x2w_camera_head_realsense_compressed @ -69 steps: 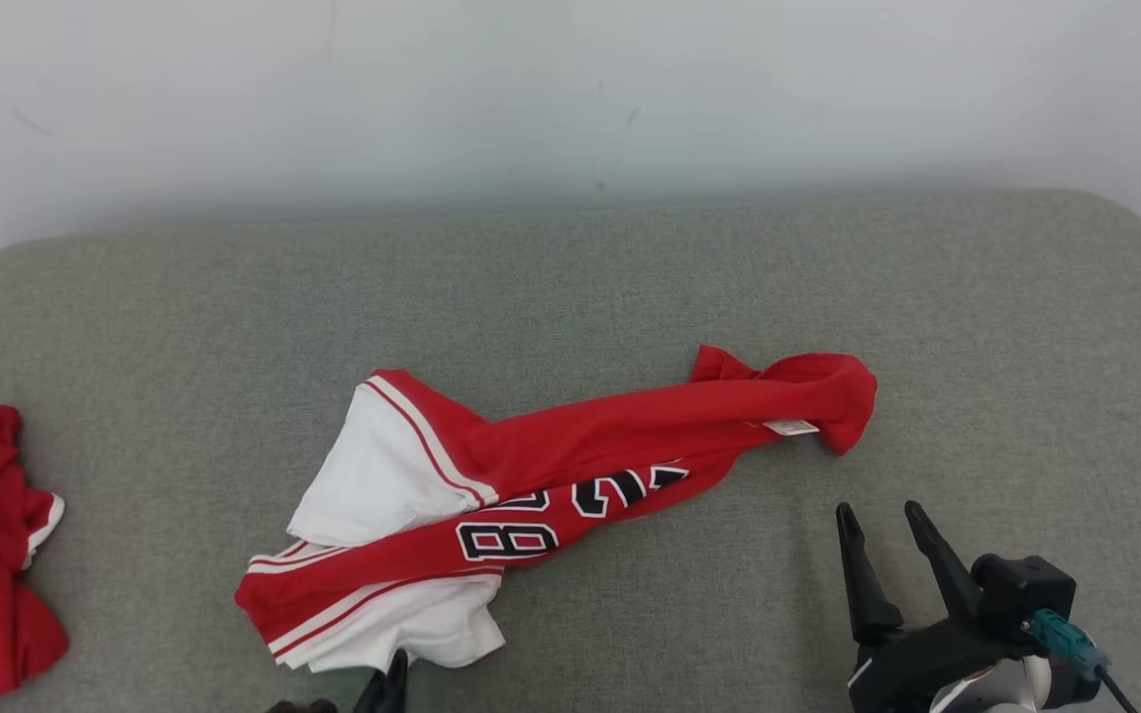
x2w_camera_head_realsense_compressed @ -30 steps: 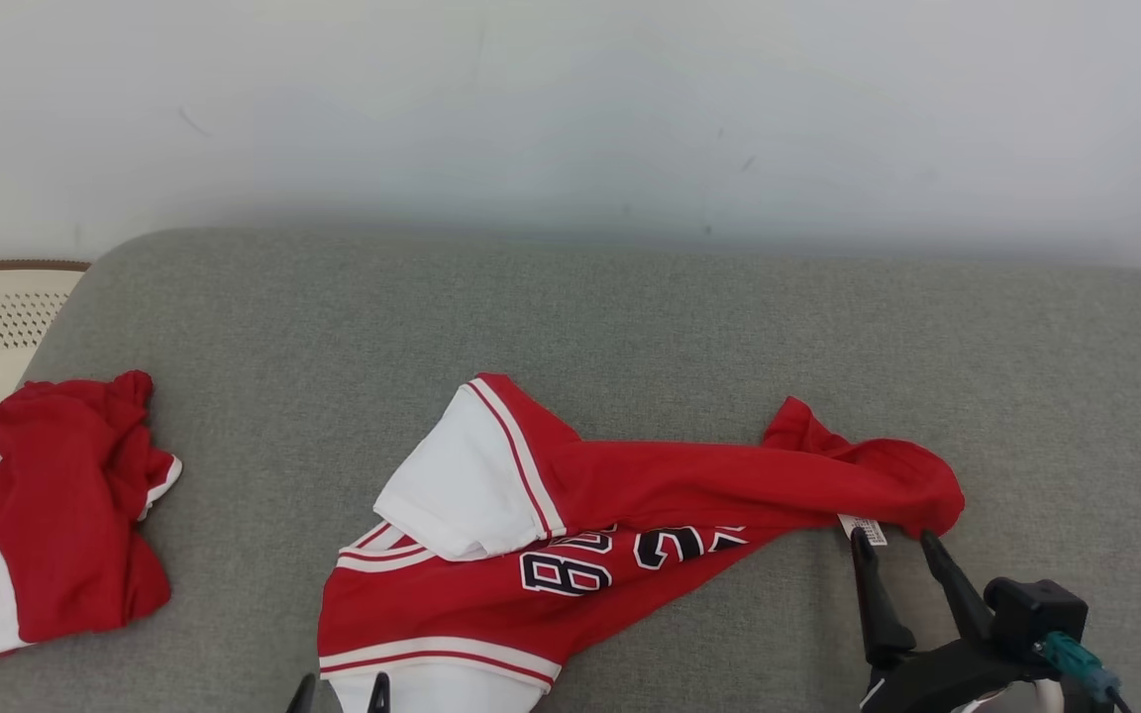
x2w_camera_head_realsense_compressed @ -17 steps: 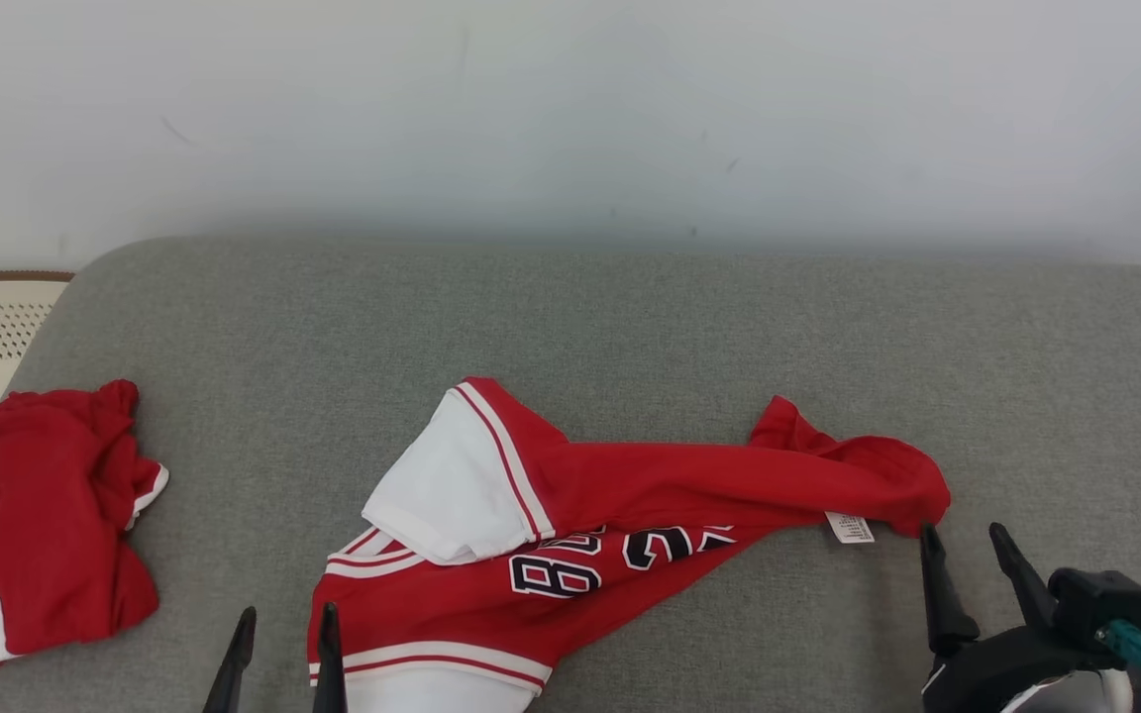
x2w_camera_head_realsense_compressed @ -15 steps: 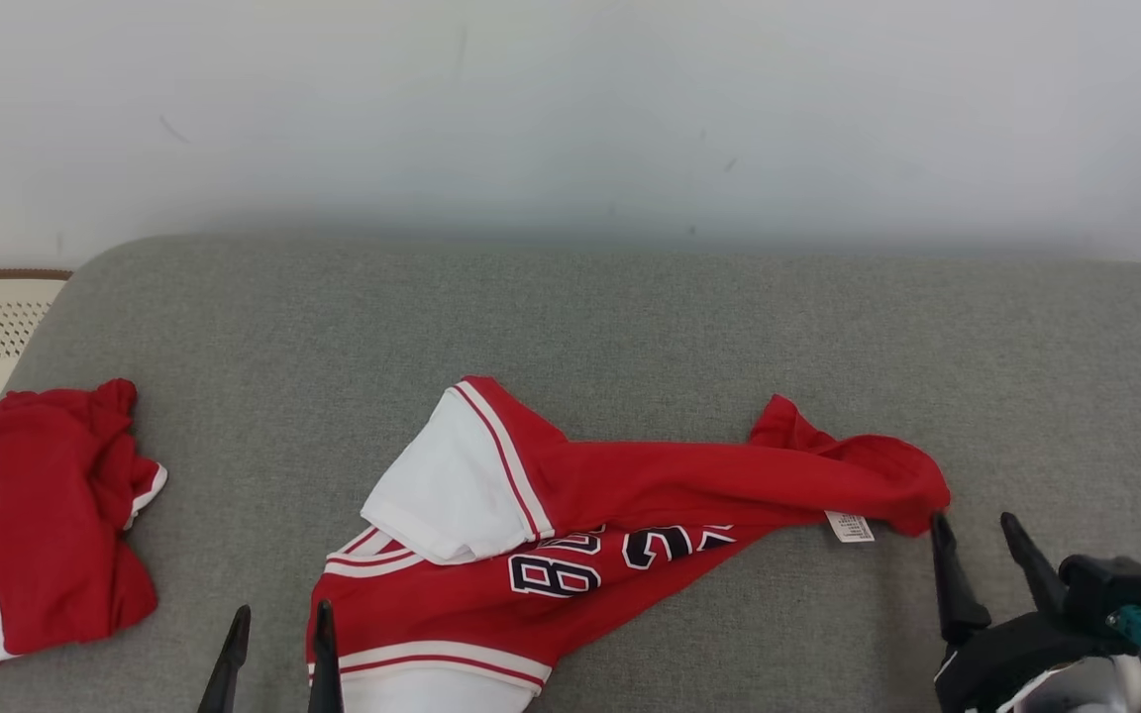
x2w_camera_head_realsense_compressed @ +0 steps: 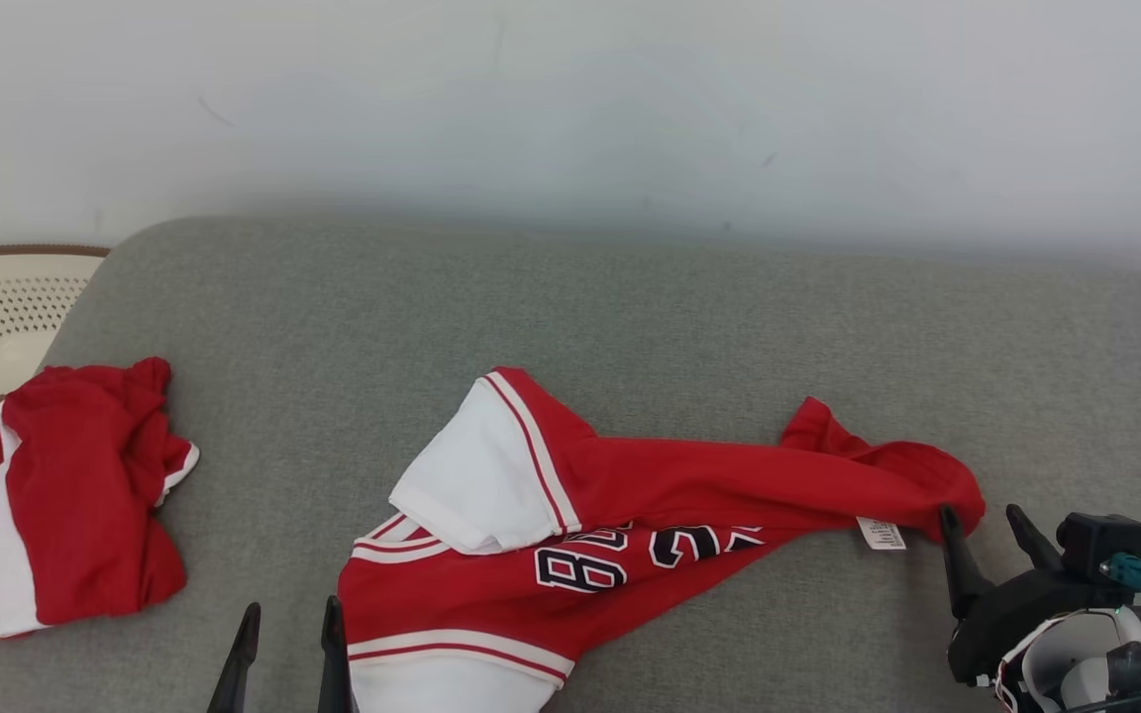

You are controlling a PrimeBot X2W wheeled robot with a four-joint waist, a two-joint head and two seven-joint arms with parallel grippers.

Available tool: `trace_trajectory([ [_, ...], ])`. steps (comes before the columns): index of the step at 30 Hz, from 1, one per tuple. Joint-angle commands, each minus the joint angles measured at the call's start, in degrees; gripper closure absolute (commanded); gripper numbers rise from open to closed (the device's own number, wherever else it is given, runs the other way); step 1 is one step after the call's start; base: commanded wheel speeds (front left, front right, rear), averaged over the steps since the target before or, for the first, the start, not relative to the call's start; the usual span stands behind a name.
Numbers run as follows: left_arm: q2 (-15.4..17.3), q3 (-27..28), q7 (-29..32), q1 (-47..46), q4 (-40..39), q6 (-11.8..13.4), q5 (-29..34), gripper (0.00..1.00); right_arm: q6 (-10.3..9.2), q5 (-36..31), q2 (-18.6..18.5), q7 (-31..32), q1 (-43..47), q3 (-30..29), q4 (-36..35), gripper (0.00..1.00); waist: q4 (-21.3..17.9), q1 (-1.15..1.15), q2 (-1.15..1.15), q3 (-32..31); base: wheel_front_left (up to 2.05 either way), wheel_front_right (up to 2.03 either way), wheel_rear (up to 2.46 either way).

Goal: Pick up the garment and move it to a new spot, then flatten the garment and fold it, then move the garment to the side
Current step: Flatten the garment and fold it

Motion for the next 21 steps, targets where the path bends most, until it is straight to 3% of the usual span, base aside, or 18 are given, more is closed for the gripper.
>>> trace_trajectory([
  [1,-0.1,0.1,-0.2,0.3,-0.1,0.1,0.7,0.00,0.04,0.5,-0.4,-0.4,-0.9,0.7,1.4,0.00,0.8,-0.01,0.00,0.4,0.00,0.00,0.00],
  [4,-0.2,0.8,-0.2,-0.1,0.5,-0.5,0.5,0.00,0.04,1.7,-0.7,-1.1,-2.5,1.8,5.0,0.00,1.5,-0.01,0.00,0.8,0.00,0.00,0.00],
  [5,-0.2,1.0,-0.2,-0.2,0.8,-0.6,0.5,0.00,0.04,2.1,-0.7,-1.2,-3.1,2.2,6.2,0.20,1.7,-0.01,0.00,0.8,0.00,0.00,0.00],
  [6,-0.3,1.2,-0.2,-0.3,1.0,-0.8,0.6,0.00,0.04,2.2,-0.8,-1.3,-3.6,2.8,7.3,0.60,1.9,-0.01,0.00,0.9,0.00,0.00,0.00],
  [7,-0.3,1.3,-0.2,-0.4,1.1,-1.0,0.6,0.00,0.05,2.6,-0.8,-1.6,-4.3,3.2,8.4,0.72,2.0,-0.01,0.00,1.1,0.00,0.00,0.00],
  [8,-0.4,1.4,-0.2,-0.5,1.1,-1.0,0.7,0.00,0.04,2.7,-1.0,-1.9,-4.9,3.5,9.4,1.00,2.1,-0.01,0.00,1.1,0.00,0.00,0.00],
  [15,-0.7,2.3,-0.2,-0.7,1.5,-1.3,1.0,0.00,0.04,4.1,-1.7,-4.7,-8.5,5.4,14.6,1.00,2.1,-0.01,0.00,1.4,0.00,0.00,0.00],
  [21,-0.9,2.8,-0.2,-0.1,1.3,-1.1,1.1,0.00,0.04,7.0,-2.1,-7.0,-10.7,6.8,12.5,1.00,1.1,-0.01,0.00,1.2,0.00,0.00,0.00],
])
